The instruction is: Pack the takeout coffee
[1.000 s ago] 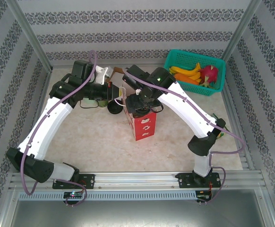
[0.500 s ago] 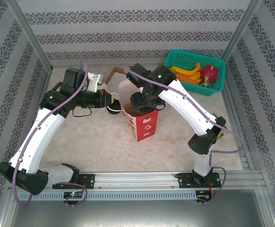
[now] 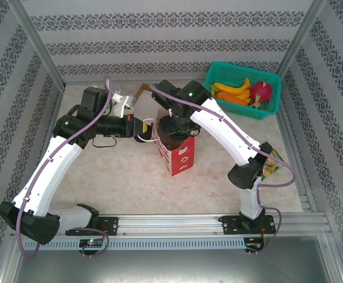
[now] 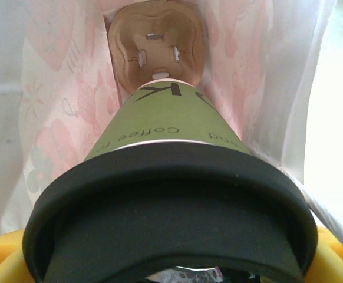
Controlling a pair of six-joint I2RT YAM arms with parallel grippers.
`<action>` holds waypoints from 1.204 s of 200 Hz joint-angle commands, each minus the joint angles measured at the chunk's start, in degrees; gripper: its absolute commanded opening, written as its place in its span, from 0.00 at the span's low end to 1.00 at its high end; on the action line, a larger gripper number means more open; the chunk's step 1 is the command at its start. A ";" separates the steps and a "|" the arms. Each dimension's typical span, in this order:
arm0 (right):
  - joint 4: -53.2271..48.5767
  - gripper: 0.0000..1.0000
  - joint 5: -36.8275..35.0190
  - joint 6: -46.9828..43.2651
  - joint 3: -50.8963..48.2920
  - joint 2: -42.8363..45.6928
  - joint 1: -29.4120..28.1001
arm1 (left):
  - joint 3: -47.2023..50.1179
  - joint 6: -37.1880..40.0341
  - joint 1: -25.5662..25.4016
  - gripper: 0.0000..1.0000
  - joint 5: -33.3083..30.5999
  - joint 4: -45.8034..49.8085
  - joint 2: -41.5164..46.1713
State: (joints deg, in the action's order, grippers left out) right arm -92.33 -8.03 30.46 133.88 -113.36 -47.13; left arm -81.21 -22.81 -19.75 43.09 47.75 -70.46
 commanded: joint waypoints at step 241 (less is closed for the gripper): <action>-8.12 0.57 2.02 -6.30 3.44 -3.35 0.44 | -5.05 17.08 4.64 0.57 12.36 2.49 1.80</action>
State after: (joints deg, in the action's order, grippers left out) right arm -92.33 -7.18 27.59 138.85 -117.05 -47.66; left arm -83.13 -13.72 -17.80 51.44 47.57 -70.98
